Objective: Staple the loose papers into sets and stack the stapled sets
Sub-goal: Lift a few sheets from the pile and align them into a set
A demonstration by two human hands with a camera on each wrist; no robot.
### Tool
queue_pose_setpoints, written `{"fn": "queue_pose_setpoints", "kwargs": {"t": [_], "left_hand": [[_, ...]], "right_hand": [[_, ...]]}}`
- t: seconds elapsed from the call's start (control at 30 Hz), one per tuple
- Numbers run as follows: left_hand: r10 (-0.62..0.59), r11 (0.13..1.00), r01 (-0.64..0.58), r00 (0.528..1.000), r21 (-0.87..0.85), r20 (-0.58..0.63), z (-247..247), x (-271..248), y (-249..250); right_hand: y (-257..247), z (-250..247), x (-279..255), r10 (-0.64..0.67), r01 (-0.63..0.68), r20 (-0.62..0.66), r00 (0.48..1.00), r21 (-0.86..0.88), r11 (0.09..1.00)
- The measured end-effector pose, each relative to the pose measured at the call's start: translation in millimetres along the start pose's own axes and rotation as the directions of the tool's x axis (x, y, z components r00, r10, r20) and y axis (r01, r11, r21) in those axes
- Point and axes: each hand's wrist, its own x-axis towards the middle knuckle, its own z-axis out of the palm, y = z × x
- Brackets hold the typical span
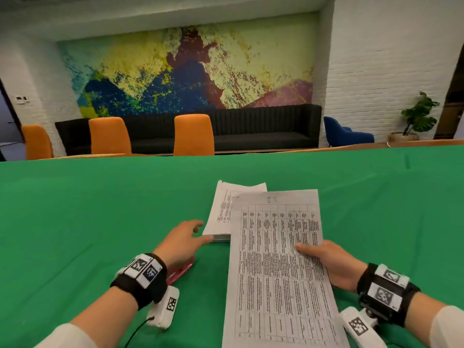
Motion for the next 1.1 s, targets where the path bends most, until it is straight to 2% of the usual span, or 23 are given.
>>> {"fn": "queue_pose_setpoints", "kwargs": {"t": [0.03,0.07,0.13,0.17,0.27,0.33,0.4,0.53,0.67,0.77,0.83,0.93,1.03,1.1], "left_hand": [[0.015,0.975,-0.005,0.999,-0.221,0.044,1,-3,11],[0.021,0.906,0.037,0.991,-0.422,0.132,5,-7,21],[0.054,0.781,0.12,0.965,-0.613,0.258,15,-14,36],[0.074,0.754,0.112,0.964,-0.647,0.254,19,-17,42],[0.032,0.731,0.032,0.996,-0.682,0.081,20,-14,57],[-0.032,0.731,-0.004,0.999,-0.682,-0.041,11,0,65],[-0.081,0.731,-0.011,0.991,-0.683,-0.103,0,27,66],[-0.163,0.791,0.051,0.978,-0.61,-0.13,-18,98,55],[-0.215,0.896,0.159,0.972,-0.415,-0.092,-13,159,34],[-0.2,0.969,0.19,0.978,-0.155,-0.051,0,173,28],[-0.194,0.98,0.195,0.981,0.045,-0.027,8,177,26],[-0.215,0.968,0.216,0.976,0.127,-0.021,14,182,21],[-0.221,0.957,0.212,0.975,0.196,0.024,19,183,17],[-0.221,0.96,0.21,0.974,0.183,0.045,20,181,15]], "right_hand": [[-7,3,3,-0.005,0.005,0.005,1.0,0.02,1.0],[-16,7,7,-0.018,0.017,0.007,1.0,0.044,0.999],[-41,16,21,-0.064,0.064,-0.004,0.998,0.09,0.994],[-55,20,31,-0.087,0.089,-0.027,0.996,0.097,0.991],[-93,34,61,-0.133,0.139,-0.094,0.987,0.065,0.988],[-111,43,76,-0.147,0.149,-0.102,0.984,0.011,0.989],[-122,52,87,-0.143,0.133,-0.104,0.984,-0.091,0.987],[-123,60,109,-0.112,0.057,-0.141,0.984,-0.346,0.936],[-110,52,137,-0.116,-0.007,-0.244,0.963,-0.451,0.892],[-100,46,153,-0.12,-0.045,-0.296,0.948,-0.494,0.868],[-92,42,162,-0.098,-0.094,-0.312,0.945,-0.545,0.833],[-79,39,174,-0.066,-0.151,-0.306,0.95,-0.631,0.761],[-71,39,174,-0.062,-0.169,-0.325,0.944,-0.634,0.755],[-68,36,172,-0.054,-0.175,-0.317,0.947,-0.651,0.739]]}}
